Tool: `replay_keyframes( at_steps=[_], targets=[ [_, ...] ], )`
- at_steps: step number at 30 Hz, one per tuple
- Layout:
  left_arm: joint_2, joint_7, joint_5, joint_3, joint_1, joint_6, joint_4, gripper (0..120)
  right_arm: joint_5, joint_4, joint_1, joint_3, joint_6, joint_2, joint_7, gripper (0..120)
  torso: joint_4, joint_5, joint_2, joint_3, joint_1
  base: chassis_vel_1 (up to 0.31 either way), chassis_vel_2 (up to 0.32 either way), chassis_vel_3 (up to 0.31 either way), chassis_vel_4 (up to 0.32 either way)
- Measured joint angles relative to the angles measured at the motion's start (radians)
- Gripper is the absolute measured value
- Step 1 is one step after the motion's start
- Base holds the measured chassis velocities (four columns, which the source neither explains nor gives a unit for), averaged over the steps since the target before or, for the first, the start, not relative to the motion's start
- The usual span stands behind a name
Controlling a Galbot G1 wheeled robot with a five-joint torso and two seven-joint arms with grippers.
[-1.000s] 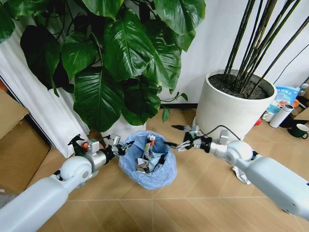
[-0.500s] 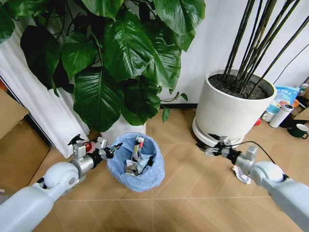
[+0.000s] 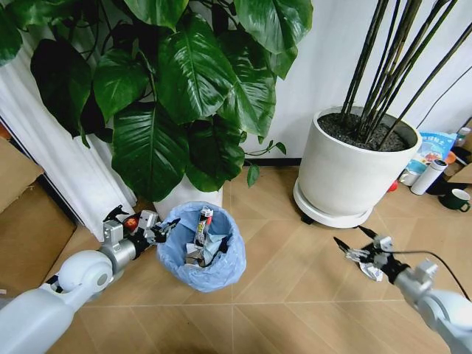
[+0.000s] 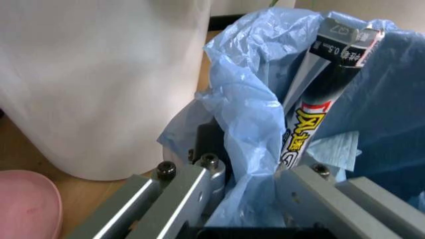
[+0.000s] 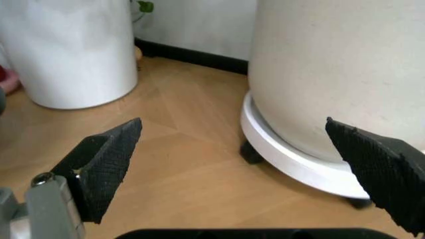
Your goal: Pick up the trash bin and place the garbage on the floor into it.
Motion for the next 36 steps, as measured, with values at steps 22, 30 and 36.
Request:
replay_keyframes(
  at_steps=[22, 30, 36],
  targets=[
    [-0.021, 0.001, 0.017, 0.002, 0.015, -0.01, 0.029, 0, -0.063, -0.065, -0.103, 0.105, 0.077, 0.26, -0.03, 100, -0.0001, -0.0001, 0.0, 0.0, 0.0, 0.0, 0.0, 0.0, 0.0],
    [-0.027, 0.001, 0.017, 0.006, 0.012, -0.011, 0.032, 0, -0.062, -0.075, -0.097, 0.103, 0.081, 0.282, -0.041, 100, -0.0001, -0.0001, 0.0, 0.0, 0.0, 0.0, 0.0, 0.0, 0.0],
    [-0.03, 0.002, 0.02, 0.007, 0.015, -0.012, 0.032, 0, -0.062, -0.079, -0.099, 0.103, 0.085, 0.283, -0.046, 100, -0.0002, 0.0, 0.0, 0.0, 0.0, -0.068, -0.057, 0.061, 0.074]
  ],
)
